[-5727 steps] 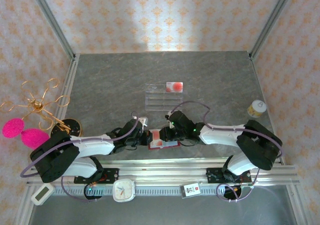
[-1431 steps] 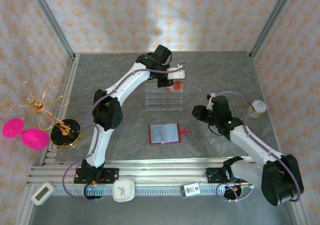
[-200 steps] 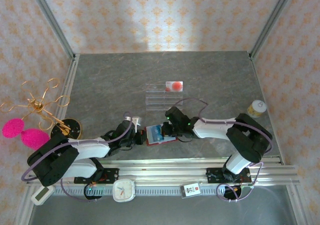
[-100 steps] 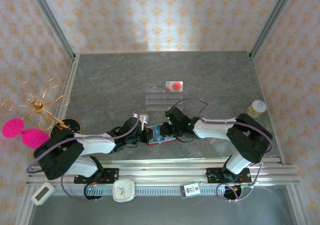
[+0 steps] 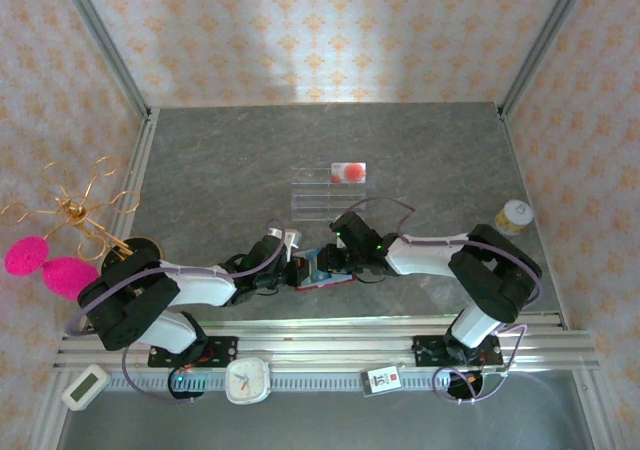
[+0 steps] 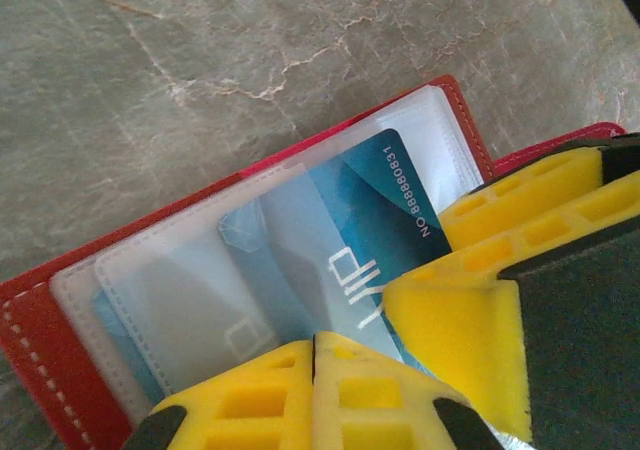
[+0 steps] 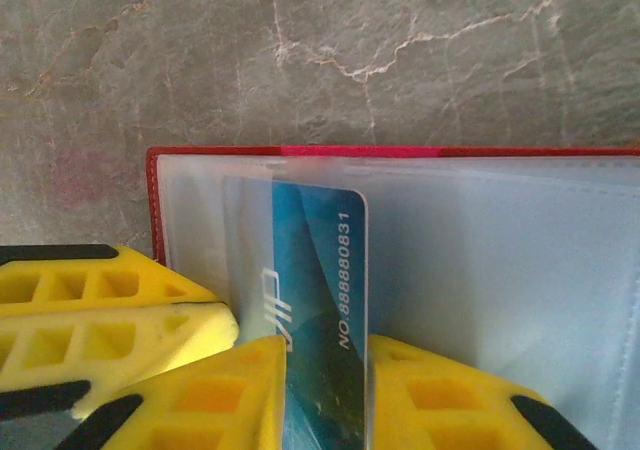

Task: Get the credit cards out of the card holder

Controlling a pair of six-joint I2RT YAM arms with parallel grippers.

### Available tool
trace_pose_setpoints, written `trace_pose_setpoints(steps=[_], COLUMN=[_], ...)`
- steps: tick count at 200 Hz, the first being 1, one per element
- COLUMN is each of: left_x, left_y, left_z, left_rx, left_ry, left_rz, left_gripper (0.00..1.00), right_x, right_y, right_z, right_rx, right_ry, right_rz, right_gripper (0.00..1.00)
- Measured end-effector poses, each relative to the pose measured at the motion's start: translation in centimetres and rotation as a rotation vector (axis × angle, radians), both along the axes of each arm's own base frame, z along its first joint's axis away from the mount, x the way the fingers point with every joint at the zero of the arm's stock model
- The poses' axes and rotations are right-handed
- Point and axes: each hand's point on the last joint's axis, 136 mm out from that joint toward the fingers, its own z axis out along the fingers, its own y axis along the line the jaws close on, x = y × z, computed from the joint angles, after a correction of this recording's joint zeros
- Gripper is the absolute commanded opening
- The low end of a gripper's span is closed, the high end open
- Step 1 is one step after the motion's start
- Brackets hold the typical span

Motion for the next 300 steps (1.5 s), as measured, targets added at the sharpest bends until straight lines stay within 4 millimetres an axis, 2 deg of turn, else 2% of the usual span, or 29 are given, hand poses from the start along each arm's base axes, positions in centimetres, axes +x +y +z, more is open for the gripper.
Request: trace_pose_setpoints(steps=[45,94,124,128,142,160,183,205,220,246,279,300], left_x=[0.0,0.0,0.1,0.1,0.7,2.2,3.6,3.9,4.0,3.9,3.8,3.6], left_y=[-0.1,-0.2,-0.1,-0.1,0.0,-0.2,-0.6,-1.1,-1.3,-1.3,-1.6,-1.6], left_z=[0.1,0.1,0.7,0.9,3.0,7.7,14.1,17.8,19.5,21.4,21.8,21.8], left_rx=[-0.003,-0.009,-0.021,-0.026,-0.074,-0.185,-0.34,-0.458,-0.536,-0.648,-0.709,-0.73], left_ry=[-0.003,-0.002,-0.004,-0.005,-0.045,-0.15,-0.292,-0.364,-0.387,-0.407,-0.393,-0.383], left_rz=[-0.002,-0.002,-0.001,-0.003,0.011,0.038,0.045,0.027,0.025,0.022,0.015,0.008], left_gripper=[0.0,0.0,0.0,0.03,0.19,0.36,0.41,0.43,0.44,0.44,0.42,0.37], right_x=[0.3,0.9,1.2,1.2,1.6,2.1,2.7,3.1,3.2,3.2,3.2,3.2], right_y=[-0.8,-4.5,-5.3,-5.4,-5.5,-5.5,-5.4,-5.0,-4.7,-4.2,-3.7,-3.4], right_z=[0.5,1.4,3.9,4.5,6.9,10.9,16.1,19.5,21.0,22.4,23.1,23.2], right_rx=[0.009,0.003,0.012,0.019,0.06,0.145,0.279,0.392,0.462,0.54,0.608,0.634], right_ry=[-0.01,-0.049,-0.128,-0.144,-0.215,-0.321,-0.449,-0.522,-0.548,-0.561,-0.562,-0.555], right_rz=[-0.029,-0.123,-0.131,-0.131,-0.135,-0.146,-0.176,-0.201,-0.212,-0.216,-0.209,-0.21], right_gripper=[0.06,0.0,0.0,0.0,0.0,0.0,0.0,0.0,0.0,0.0,0.0,0.0])
